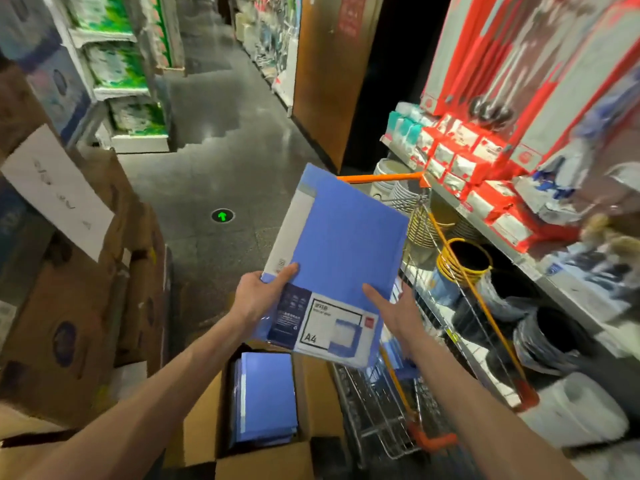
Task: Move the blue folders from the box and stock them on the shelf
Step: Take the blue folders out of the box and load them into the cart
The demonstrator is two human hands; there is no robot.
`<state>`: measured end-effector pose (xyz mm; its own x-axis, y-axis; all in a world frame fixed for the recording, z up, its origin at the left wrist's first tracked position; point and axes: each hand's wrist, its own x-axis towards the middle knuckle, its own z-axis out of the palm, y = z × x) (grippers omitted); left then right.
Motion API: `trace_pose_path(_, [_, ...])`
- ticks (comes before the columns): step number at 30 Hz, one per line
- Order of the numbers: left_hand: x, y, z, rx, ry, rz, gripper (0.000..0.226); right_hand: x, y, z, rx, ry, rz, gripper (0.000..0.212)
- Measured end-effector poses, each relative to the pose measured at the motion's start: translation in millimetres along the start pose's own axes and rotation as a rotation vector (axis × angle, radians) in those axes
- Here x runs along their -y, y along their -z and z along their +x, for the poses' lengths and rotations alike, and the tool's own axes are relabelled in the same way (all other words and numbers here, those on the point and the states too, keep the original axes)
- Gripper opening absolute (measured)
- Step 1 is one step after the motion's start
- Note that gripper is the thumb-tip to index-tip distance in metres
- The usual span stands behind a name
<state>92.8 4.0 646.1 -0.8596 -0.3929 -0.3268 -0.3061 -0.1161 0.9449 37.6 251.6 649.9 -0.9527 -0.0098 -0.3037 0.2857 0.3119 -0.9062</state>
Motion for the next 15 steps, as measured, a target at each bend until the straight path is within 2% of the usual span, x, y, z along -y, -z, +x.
trace_pose_path(1, [-2.4,-18.0,-5.7,0.033,0.022,-0.063,0.046,-9.6,15.2,2.6,-0.006,-0.036,0.069,0.105])
trace_pose_path(4, [0.3,-69.6,-21.5,0.135,0.12,-0.211,0.049,-23.2,63.8,-0.3,-0.059,-0.066,0.221,0.071])
trace_pose_path(6, [9.1,-113.6,-32.9,0.214,0.158,-0.205,0.06,-33.1,109.4,-5.4,-0.163,-0.082,0.286,0.049])
trace_pose_path(8, [15.3,-149.7,-46.0,0.264,0.199,-0.191,0.073,-49.0,143.4,-6.8,-0.269,-0.062,0.34,0.036])
trace_pose_path(10, [28.0,-195.7,-59.3,0.305,0.277,-0.177,0.082,-70.7,183.4,-10.9,-0.452,-0.018,0.296,0.04])
trace_pose_path(12, [36.2,-236.8,-76.5,0.428,0.348,-0.172,0.071,-92.3,219.3,-15.8,-0.581,0.011,0.227,0.047])
trace_pose_path(13, [41.5,-253.6,-83.0,0.565,0.367,-0.176,0.065,-101.7,234.5,-16.5,-0.625,0.014,0.21,0.049])
trace_pose_path(15, [49.9,-282.0,-95.1,0.628,0.355,-0.053,0.059,-121.2,264.8,-15.0,-0.652,-0.001,0.245,0.055])
